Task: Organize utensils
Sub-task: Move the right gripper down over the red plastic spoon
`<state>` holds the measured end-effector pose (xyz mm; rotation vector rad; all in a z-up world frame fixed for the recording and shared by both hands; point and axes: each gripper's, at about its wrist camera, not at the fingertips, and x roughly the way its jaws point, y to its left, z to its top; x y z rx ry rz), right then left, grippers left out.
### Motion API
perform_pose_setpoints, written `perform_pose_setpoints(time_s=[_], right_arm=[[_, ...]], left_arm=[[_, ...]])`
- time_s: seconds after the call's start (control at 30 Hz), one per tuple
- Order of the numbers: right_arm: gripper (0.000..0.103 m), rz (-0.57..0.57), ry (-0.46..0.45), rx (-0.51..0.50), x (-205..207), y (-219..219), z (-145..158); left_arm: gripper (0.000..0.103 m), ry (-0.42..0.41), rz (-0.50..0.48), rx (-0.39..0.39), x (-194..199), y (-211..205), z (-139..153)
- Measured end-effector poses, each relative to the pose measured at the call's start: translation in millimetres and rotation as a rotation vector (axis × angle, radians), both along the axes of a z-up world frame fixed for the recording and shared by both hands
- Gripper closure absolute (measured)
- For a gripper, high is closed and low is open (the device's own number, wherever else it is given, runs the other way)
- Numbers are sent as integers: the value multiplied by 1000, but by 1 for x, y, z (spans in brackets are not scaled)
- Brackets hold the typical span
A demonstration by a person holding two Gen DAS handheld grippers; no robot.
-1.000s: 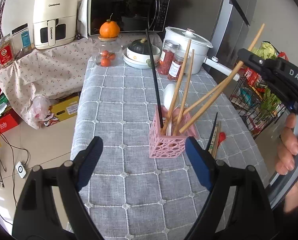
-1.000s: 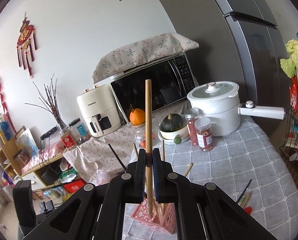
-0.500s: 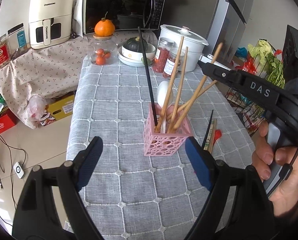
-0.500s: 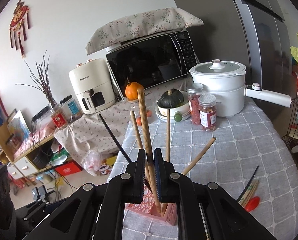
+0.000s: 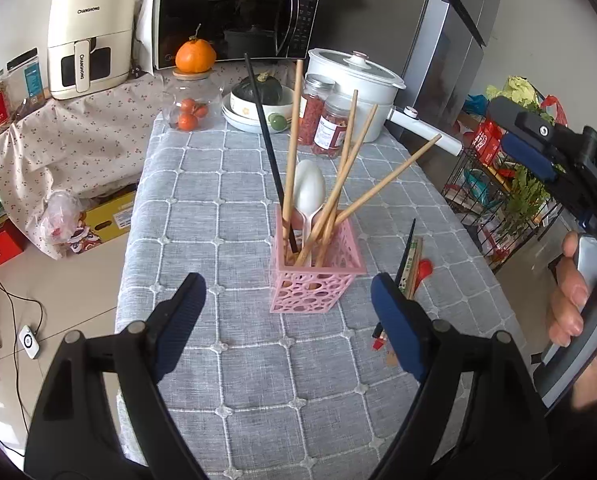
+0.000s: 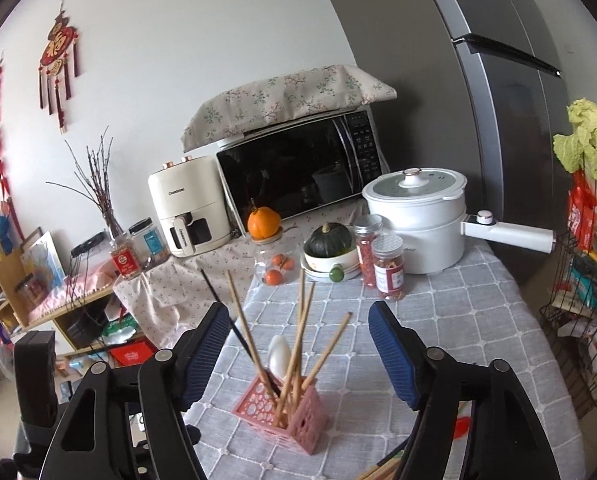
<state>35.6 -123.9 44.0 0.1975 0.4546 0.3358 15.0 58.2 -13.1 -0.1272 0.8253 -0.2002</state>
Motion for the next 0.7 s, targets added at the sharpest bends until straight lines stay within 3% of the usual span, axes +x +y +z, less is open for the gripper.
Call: perform_pose_setpoints(time_s=[0.23,0.27,0.37,0.53,0.7], right_arm=[[16,-125,134,-13,18,-48,-26],[15,-143,167,-19,22,-54,-32],[15,-202,278,-67,36,-68,-53],[15,-253,441,-116,55,-90,-90],[15,-319,608,-172,75,-106,-127]], left_arm=[[8,-17,-6,33,-1,-16,-20],[3,-3,-9,49,1,-18,-24],[1,21,-17,60,4,-21,-31],[1,47,-40,24,3,-28,-33],[1,61,-58,41,2,-37,-36]])
